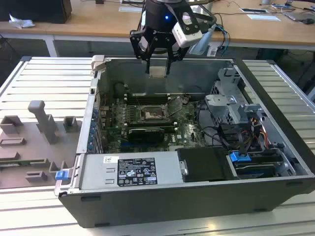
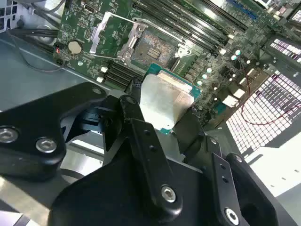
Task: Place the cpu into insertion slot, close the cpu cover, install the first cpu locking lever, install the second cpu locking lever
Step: 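Place the cpu into insertion slot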
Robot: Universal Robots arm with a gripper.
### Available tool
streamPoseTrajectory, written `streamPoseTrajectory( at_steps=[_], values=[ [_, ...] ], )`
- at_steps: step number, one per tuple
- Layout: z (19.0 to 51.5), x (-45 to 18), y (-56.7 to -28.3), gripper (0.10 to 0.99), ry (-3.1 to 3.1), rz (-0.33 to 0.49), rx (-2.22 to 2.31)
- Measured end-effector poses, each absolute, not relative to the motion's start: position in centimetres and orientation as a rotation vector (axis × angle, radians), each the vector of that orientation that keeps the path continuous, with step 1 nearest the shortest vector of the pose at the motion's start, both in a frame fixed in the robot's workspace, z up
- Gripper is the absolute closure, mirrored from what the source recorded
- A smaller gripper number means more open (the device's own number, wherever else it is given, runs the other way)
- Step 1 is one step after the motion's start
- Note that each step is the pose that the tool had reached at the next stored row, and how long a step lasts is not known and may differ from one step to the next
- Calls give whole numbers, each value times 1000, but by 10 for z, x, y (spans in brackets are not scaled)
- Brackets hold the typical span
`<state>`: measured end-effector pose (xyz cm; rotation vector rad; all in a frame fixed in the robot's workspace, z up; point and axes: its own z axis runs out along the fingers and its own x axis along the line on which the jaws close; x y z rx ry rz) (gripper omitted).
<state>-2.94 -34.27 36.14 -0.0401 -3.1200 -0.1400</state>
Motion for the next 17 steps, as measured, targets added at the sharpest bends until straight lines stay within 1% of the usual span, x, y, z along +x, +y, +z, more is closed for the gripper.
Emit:
streamPoseTrajectory(
  at_steps=[17],
  values=[
    [360, -29, -343, 553, -3116, -142, -260]
  ],
)
